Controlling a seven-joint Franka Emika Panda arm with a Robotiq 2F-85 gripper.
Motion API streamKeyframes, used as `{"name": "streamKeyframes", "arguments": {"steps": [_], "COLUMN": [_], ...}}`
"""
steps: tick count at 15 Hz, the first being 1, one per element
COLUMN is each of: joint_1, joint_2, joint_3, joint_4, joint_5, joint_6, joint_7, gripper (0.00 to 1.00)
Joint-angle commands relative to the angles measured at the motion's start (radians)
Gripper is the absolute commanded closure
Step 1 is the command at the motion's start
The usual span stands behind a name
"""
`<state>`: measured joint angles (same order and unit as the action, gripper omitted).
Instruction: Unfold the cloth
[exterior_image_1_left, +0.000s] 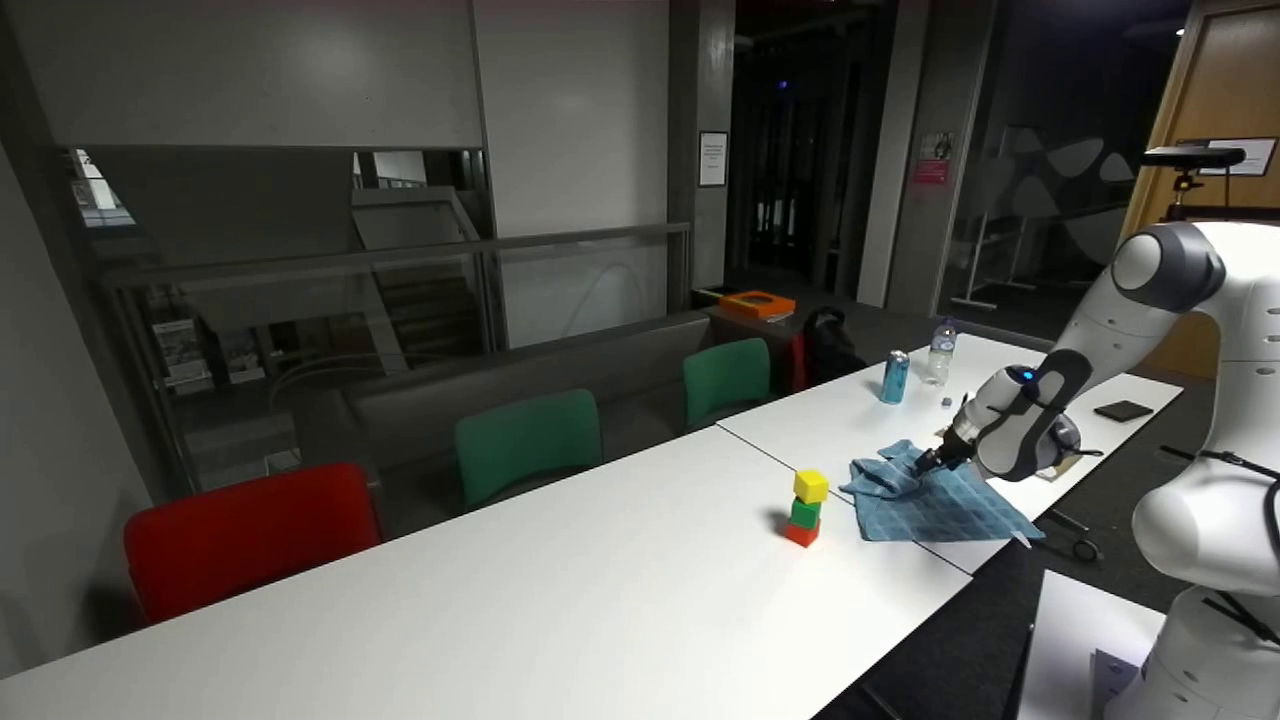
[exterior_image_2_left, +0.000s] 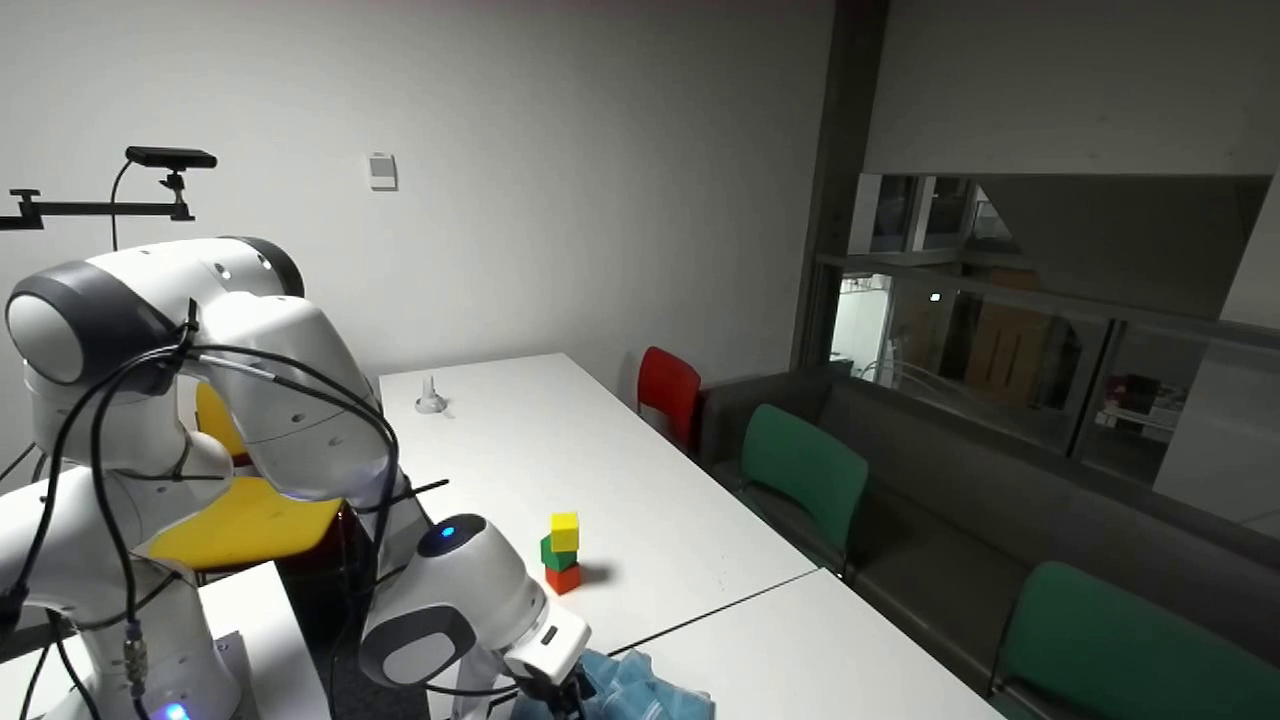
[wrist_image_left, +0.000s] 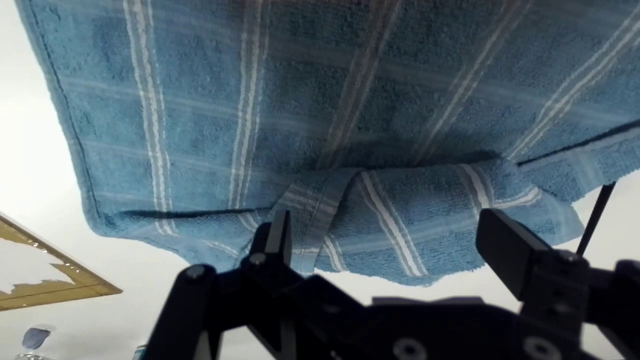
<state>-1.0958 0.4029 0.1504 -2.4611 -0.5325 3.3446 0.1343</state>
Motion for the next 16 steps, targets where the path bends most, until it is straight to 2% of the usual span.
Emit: {"name": "streamKeyframes", "arguments": {"steps": [1,4,5,6,7,8,9,11,16], "joint_1": [0.006,0.075,0.142,0.213,0.291,0.165,0.224,0.273,0.266], "joint_2": [-0.040,-0.058,-0.071,-0.076,-0.081,-0.028,-0.037,-0.049,-0.049], "joint_3": [-0.002,-0.055,-0.093,-0.170,-0.234,-0.132,-0.180,-0.214,-0.209], "joint_4": [0.007,0.022,0.020,0.037,0.047,0.044,0.052,0.056,0.058], "joint_5": [0.033,0.089,0.223,0.182,0.219,0.177,0.195,0.206,0.206], "joint_6": [-0.049,-0.082,-0.097,-0.114,-0.136,-0.075,-0.091,-0.104,-0.113], "joint_7": [0.036,0.061,-0.021,0.065,0.061,0.029,0.036,0.050,0.050], "gripper": [0.00,0.00,0.00,0.00,0.00,0.00,0.00,0.00,0.00]}}
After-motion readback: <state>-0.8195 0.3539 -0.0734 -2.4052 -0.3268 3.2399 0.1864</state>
